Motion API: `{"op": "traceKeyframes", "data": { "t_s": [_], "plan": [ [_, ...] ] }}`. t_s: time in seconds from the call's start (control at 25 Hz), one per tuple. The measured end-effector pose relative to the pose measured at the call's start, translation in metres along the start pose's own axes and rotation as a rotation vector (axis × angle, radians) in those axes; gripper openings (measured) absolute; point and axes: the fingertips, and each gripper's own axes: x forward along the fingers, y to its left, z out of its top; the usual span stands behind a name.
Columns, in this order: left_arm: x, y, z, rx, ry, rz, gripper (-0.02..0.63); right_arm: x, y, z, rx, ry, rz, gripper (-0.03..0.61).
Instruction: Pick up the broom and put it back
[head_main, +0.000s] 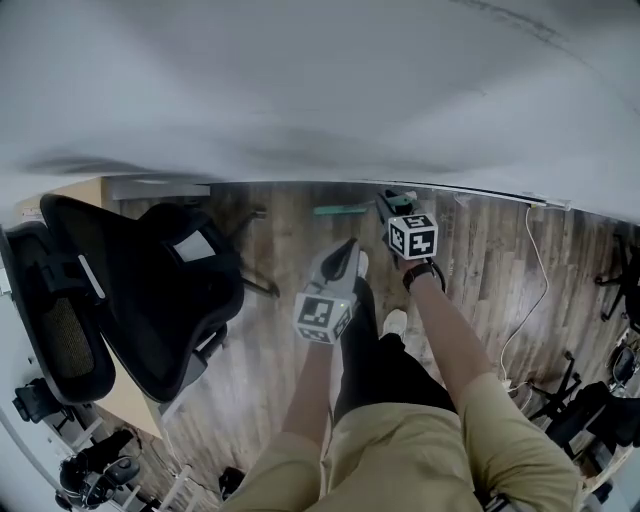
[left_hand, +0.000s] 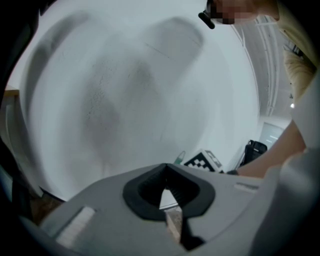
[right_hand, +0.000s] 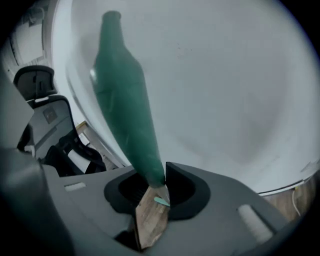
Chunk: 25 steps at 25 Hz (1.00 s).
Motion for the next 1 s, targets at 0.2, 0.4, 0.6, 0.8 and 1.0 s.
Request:
{"op": "traceKeyframes", "data": {
  "t_s": [0.2, 0.4, 0.6, 0.8, 1.0],
  "plan": [
    [-0.028, -0.027, 0.003, -0.015, 0.004, 0.04, 0.002, -0.079, 0.027, -0.034, -0.106, 0.048, -0.059, 0.098],
    [-0.057, -0.073, 0.032, 0.02, -0.02, 0.019, 0.002, -0.168, 0.041, -0.009, -0.18, -0.042, -0.113, 0.098],
    [-0.088, -0.131, 0.077, 0.081, -0.067, -0.007, 0.002, -0.273, 0.062, 0.044, -0.205, -0.212, -0.139, 0.091],
    [-0.116, -0.197, 0.115, 0.153, -0.124, -0.047, 0.002, -0.388, 0.087, 0.086, -0.194, -0.427, -0.176, 0.086],
    [-0.145, -0.256, 0.156, 0.217, -0.205, -0.076, 0.002, -0.484, 0.108, 0.12, -0.228, -0.587, -0.179, 0.078]
  ]
}}
